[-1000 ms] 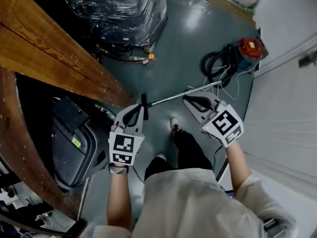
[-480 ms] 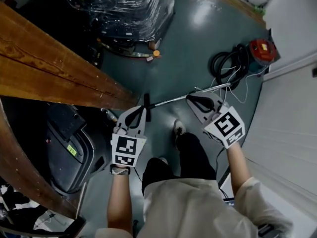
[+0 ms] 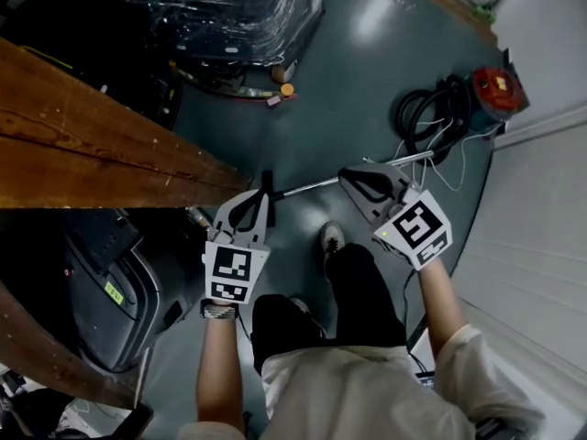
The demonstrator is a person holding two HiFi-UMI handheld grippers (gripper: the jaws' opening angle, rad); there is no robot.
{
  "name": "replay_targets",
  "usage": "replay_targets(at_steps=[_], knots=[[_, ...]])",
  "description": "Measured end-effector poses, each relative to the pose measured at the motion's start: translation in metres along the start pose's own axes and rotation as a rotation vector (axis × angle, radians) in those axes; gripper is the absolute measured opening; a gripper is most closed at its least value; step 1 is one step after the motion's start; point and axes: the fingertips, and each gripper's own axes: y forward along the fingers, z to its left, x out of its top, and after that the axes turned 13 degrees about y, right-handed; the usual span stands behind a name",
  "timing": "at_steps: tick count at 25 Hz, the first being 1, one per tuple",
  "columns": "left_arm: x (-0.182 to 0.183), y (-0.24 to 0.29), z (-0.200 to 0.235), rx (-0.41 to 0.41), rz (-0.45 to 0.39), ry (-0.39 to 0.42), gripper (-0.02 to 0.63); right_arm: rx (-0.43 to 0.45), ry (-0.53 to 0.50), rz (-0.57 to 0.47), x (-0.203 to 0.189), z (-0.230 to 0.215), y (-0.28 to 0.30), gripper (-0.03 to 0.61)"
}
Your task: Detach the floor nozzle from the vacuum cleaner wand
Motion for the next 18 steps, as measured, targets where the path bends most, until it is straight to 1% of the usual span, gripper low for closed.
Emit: replay_targets(at_steps=[5, 8, 10, 13, 16, 18], knots=[[-0.037, 0.024, 0.003, -0.001, 0.008, 0.005, -0.003, 0.002, -0.008, -0.008, -0.025, -0.012, 0.029, 0.028], [-0.065, 0.043, 0.000, -0.011, 0.026, 0.034, -0.003, 0.004, -0.020, -0.005, -0.041, -0.021, 0.046, 0.028], [-0.079, 0.055, -0.003, -0.019, 0.014, 0.037, -0.003, 0.005, -0.028, -0.001, -0.053, -0.026, 0.058, 0.028], [-0.097, 0.071, -0.011, -0.028, -0.014, 0.048, -0.003, 0.022, -0.033, -0.003, -0.078, -0.032, 0.077, 0.028], [-0.124, 0.095, -0.018, -0.040, -0.023, 0.089, -0.003, 0.045, -0.007, -0.018, -0.109, -0.046, 0.101, 0.028], [-0.147, 0.115, -0.021, -0.048, -0.029, 0.119, -0.003, 0.053, -0.012, -0.038, -0.131, -0.057, 0.120, 0.028]])
